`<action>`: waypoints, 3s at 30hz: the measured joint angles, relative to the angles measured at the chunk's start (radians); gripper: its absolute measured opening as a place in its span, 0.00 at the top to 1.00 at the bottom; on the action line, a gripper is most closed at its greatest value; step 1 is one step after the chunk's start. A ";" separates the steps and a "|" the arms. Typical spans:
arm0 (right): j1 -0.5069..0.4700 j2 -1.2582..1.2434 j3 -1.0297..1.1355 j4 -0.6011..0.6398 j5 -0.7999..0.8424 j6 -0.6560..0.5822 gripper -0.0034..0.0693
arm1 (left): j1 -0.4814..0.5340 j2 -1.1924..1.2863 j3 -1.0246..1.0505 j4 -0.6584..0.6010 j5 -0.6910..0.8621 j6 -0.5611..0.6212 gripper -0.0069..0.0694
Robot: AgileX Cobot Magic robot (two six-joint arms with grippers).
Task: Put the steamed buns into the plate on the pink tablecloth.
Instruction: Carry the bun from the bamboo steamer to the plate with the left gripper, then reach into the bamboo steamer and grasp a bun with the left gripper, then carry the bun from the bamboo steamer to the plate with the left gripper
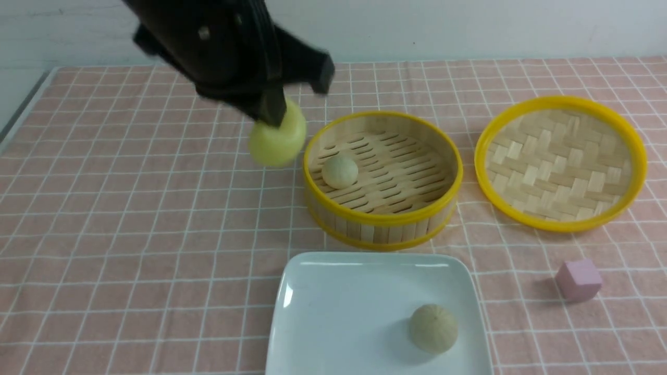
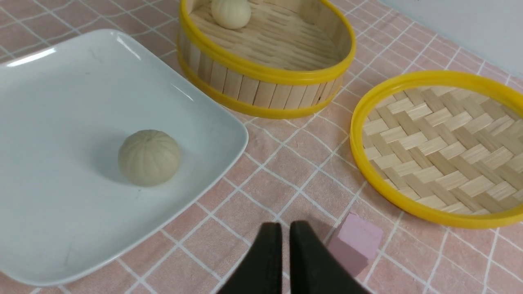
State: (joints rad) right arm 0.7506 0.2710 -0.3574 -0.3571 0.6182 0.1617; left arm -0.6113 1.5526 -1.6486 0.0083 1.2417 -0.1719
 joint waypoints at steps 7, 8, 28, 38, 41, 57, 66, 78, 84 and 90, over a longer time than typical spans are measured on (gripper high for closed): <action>0.000 0.000 0.000 0.000 0.000 0.000 0.86 | -0.032 0.053 0.387 -0.164 -0.255 -0.003 0.88; 0.000 0.000 0.000 0.000 0.000 0.000 0.85 | -0.041 0.083 0.438 -0.175 -0.334 -0.003 0.88; 0.000 0.000 0.000 0.000 0.000 0.019 0.83 | -0.042 0.229 0.312 -0.152 -0.406 -0.185 0.43; 0.000 0.000 0.000 0.000 0.000 0.021 0.81 | 0.050 0.388 -0.047 -0.189 -0.354 -0.215 0.90; 0.000 0.000 0.000 -0.001 0.000 0.023 0.81 | 0.080 0.451 -0.138 -0.211 -0.351 -0.195 0.90; 0.000 0.000 0.000 -0.003 0.000 0.023 0.79 | 0.087 0.645 -0.246 -0.016 -0.452 -0.193 0.47; 0.000 0.000 0.000 -0.003 0.000 0.023 0.78 | 0.087 0.642 -0.250 -0.075 -0.383 -0.205 0.87; 0.000 0.000 0.000 -0.003 0.000 0.023 0.76 | -0.003 0.189 -0.152 -0.112 -0.075 -0.038 0.88; 0.000 0.000 0.000 -0.003 0.000 0.023 0.76 | -0.186 0.220 0.110 -0.046 -0.217 -0.083 0.88; 0.000 0.000 0.000 -0.003 0.000 0.023 0.75 | -0.243 0.298 0.232 0.047 -0.376 -0.241 0.87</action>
State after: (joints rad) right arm 0.7506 0.2710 -0.3574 -0.3601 0.6182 0.1851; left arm -0.8540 1.8506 -1.4169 0.0551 0.8653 -0.4125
